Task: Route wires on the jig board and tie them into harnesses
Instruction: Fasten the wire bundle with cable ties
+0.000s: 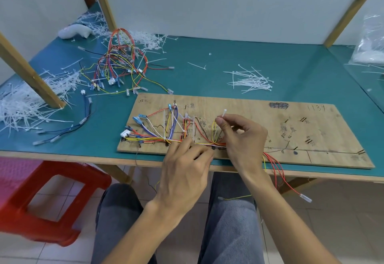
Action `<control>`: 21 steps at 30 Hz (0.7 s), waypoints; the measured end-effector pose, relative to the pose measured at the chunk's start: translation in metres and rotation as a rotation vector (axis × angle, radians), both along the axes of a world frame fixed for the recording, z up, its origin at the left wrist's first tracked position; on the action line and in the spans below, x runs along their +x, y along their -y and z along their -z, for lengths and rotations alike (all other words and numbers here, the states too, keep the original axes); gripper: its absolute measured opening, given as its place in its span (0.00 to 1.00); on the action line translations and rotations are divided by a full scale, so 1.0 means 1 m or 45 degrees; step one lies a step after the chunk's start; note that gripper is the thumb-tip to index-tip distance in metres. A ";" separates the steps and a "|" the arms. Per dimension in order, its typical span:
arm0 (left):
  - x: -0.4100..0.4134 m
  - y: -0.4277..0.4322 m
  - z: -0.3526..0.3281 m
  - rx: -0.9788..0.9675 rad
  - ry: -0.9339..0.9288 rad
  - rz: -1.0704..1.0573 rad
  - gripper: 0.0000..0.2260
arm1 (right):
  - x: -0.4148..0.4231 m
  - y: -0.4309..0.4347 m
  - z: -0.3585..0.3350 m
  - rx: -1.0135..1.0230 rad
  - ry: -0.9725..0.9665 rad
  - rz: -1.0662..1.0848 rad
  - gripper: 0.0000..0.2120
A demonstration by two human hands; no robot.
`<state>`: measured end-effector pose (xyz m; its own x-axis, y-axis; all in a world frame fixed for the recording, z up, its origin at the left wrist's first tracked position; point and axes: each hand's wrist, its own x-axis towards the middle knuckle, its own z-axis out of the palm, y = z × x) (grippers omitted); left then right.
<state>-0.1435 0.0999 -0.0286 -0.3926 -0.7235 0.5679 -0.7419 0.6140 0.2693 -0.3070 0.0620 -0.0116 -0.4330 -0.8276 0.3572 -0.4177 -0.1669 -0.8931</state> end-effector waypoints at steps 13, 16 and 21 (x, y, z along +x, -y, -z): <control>0.005 0.003 0.006 0.062 -0.018 0.041 0.05 | -0.001 0.000 0.000 0.209 -0.248 -0.129 0.05; 0.008 0.006 0.006 0.064 -0.026 0.074 0.06 | -0.005 -0.001 -0.003 0.310 -0.353 -0.167 0.07; 0.008 0.015 0.001 0.100 0.003 0.163 0.06 | -0.011 0.001 -0.007 0.391 -0.451 -0.258 0.07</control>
